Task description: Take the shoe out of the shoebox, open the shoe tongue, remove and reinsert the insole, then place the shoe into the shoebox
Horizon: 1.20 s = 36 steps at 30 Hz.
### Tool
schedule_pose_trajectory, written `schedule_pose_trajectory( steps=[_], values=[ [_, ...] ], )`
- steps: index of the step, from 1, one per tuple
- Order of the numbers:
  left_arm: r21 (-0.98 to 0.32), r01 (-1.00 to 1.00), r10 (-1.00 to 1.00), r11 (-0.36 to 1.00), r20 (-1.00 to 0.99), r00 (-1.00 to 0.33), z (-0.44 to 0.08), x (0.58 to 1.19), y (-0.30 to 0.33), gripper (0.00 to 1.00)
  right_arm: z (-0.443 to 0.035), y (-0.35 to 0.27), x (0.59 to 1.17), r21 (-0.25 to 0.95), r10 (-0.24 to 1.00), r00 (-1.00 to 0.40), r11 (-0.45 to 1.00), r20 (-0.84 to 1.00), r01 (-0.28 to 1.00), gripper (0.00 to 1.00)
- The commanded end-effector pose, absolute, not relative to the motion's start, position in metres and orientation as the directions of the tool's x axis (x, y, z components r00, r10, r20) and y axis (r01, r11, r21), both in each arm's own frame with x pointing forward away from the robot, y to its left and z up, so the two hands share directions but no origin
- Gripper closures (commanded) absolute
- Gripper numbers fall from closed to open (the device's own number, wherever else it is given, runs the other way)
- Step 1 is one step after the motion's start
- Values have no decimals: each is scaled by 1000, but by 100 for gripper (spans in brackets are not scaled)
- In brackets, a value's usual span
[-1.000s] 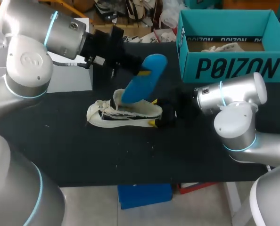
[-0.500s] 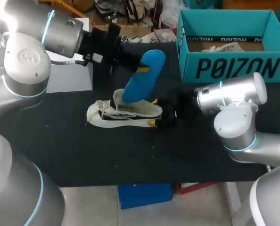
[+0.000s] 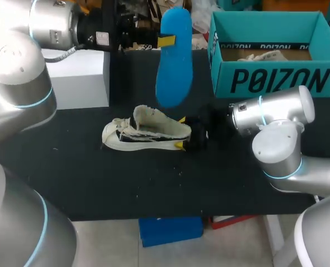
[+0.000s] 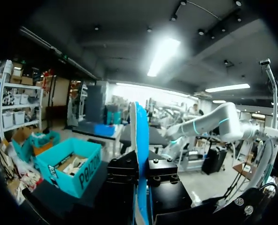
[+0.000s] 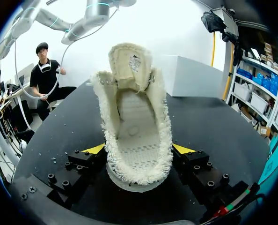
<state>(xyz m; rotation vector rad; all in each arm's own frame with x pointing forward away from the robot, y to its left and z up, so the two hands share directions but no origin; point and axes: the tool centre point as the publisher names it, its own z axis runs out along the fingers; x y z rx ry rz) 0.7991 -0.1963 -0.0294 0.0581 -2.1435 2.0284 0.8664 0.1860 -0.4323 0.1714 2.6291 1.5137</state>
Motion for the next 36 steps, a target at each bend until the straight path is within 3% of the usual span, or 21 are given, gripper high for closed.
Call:
schedule_pose_trajectory(
  steps=[1, 19, 32, 33, 34, 35, 36],
  values=[
    [-981, -190, 121, 35, 193, -974, -21, 796, -197, 100, -437, 186, 869, 864, 150, -988, 501, -33, 48, 100],
    [-983, -179, 200, -40, 168, -965, 37, 759, -212, 100, -437, 186, 869, 864, 150, -988, 501, -33, 48, 100],
    [-984, -158, 217, -81, 137, -967, 51, 751, -217, 100, -437, 186, 869, 864, 150, -988, 501, -33, 48, 100],
    [-984, -158, 217, -81, 137, -967, 51, 751, -217, 100, -437, 186, 869, 864, 150, -988, 501, -33, 48, 92],
    [-984, -158, 217, -81, 137, -967, 51, 751, -217, 100, -433, 182, 869, 850, 152, -987, 525, -48, 39, 65],
    [-984, -158, 217, -81, 137, -967, 51, 751, -217, 100, -428, 177, 869, 835, 149, -987, 550, -65, 28, 4],
    [-984, -158, 217, -81, 137, -967, 51, 751, -217, 100, -424, 173, 870, 819, 148, -985, 574, -84, 16, 0]
  ],
)
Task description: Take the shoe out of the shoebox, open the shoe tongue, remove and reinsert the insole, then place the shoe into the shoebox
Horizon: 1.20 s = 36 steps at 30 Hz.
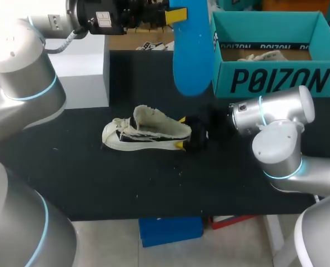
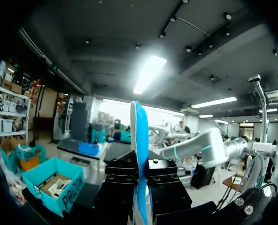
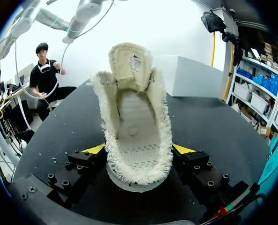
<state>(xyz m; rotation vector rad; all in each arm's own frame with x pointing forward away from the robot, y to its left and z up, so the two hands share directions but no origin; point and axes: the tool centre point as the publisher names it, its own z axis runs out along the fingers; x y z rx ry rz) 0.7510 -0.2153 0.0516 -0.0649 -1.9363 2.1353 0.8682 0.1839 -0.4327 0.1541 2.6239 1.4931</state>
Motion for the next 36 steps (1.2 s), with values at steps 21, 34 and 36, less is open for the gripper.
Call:
schedule_pose_trajectory(
  steps=[21, 34, 36],
  values=[
    [-984, -158, 217, -81, 137, -967, 51, 751, -217, 100, -371, 154, 881, 325, -89, -988, 937, -128, -127, 0],
    [-984, -158, 217, -81, 137, -967, 51, 751, -217, 100, -367, 158, 883, 31, -130, -979, 990, -155, -136, 0],
    [-984, -158, 217, -81, 137, -967, 51, 751, -217, 100, -367, 159, 883, 6, -138, -979, 990, -150, -141, 0]
  ],
)
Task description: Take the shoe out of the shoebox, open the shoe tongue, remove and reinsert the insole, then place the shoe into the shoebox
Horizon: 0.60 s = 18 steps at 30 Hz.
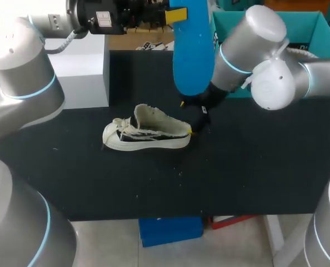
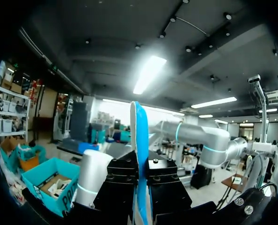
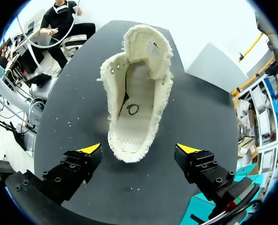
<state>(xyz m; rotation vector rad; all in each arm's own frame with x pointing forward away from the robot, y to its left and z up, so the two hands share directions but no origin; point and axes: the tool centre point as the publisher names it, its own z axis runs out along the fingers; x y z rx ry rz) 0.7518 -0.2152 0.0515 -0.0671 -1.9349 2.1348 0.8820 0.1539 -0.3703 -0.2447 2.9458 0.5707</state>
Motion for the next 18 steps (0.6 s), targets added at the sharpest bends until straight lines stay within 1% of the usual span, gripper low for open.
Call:
schedule_pose_trajectory(
  steps=[1, 9, 18],
  values=[
    [-984, -158, 217, -81, 137, -967, 51, 751, -217, 100, -367, 160, 883, -2, -140, -979, 990, -148, -141, 0],
    [-984, -158, 217, -81, 137, -967, 51, 751, -217, 100, -367, 167, 882, -41, -146, -983, 989, -111, -142, 0],
    [-984, -158, 217, -81, 137, -967, 51, 751, -217, 100, -366, 174, 884, -60, -132, -989, 990, -71, -128, 0]
  ],
)
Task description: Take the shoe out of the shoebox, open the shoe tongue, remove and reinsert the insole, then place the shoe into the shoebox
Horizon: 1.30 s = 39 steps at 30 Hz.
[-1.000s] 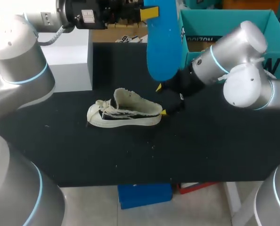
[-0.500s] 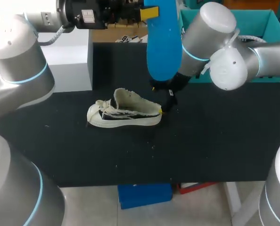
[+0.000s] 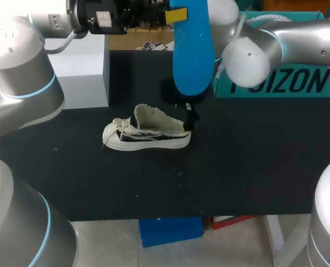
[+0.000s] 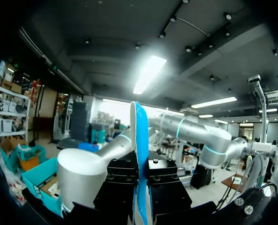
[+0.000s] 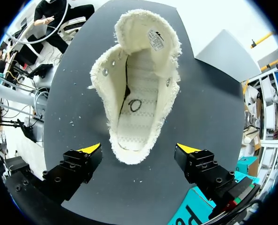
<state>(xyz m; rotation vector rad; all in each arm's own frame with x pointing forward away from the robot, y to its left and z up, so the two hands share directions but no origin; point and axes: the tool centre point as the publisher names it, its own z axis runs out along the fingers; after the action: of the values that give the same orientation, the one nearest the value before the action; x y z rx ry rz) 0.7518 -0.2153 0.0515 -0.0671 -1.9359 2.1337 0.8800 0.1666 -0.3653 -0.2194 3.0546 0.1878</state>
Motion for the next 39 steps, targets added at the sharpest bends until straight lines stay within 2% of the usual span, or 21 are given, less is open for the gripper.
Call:
schedule_pose_trajectory(
  steps=[1, 11, 16, 28, 39],
  values=[
    [-984, -158, 217, -81, 137, -967, 51, 751, -217, 100, -366, 175, 884, -61, -131, -989, 990, -68, -127, 0],
    [-984, -158, 217, -81, 137, -967, 51, 751, -217, 100, -365, 181, 883, -77, -132, -990, 989, -56, -128, 0],
    [-984, -158, 217, -81, 137, -967, 51, 751, -217, 100, -365, 181, 880, 103, -93, -995, 990, -30, -96, 0],
    [-984, -158, 217, -81, 137, -967, 51, 751, -217, 100, -369, 182, 874, 328, -53, -998, 943, -23, -58, 0],
    [-984, -158, 217, -81, 137, -967, 51, 751, -217, 100, -373, 183, 875, 587, -23, -996, 807, -81, -67, 0]
  ],
)
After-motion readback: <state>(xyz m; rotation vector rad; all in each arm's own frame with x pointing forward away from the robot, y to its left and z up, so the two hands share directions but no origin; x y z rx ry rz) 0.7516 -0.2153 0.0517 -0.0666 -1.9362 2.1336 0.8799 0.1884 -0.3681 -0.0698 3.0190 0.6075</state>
